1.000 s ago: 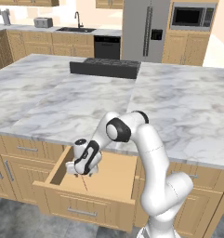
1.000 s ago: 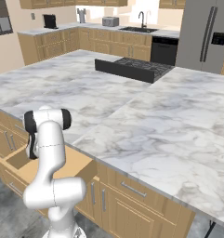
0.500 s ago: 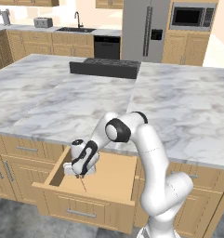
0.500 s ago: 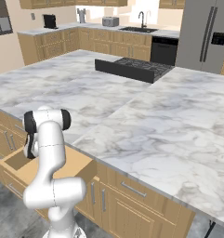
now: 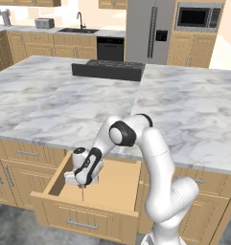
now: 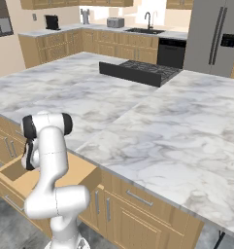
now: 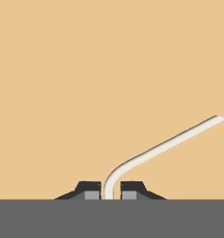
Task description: Take a straw from the drawer in front and place it inside the glass cup on the dining counter.
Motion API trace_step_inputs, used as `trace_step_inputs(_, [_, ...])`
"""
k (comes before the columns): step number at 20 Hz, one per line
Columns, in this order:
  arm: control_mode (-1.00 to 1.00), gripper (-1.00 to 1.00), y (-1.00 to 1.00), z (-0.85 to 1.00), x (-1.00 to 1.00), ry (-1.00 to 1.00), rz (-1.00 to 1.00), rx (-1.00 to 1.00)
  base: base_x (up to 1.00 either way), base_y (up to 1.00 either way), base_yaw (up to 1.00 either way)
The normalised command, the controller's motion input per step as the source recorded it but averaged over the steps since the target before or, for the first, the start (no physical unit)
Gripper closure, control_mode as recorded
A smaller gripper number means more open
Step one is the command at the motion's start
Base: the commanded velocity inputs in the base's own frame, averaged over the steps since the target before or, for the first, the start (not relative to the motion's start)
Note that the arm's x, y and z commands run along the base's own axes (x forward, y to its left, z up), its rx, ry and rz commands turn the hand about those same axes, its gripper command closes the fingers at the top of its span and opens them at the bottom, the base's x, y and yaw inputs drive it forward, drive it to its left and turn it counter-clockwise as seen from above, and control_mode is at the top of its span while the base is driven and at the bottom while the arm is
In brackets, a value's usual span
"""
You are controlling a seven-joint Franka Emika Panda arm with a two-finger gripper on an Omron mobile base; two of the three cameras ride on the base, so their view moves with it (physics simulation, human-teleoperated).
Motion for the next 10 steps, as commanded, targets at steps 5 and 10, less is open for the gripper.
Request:
trace_step_inputs(5, [-1.00, 1.00, -0.08, 0.51, 0.00, -0.07, 0.04, 0.08, 0.00, 0.00, 0.00])
trace_step_inputs(10, [-1.00, 1.00, -0.09, 0.65, 0.00, -0.07, 0.04, 0.09, 0.00, 0.00, 0.00])
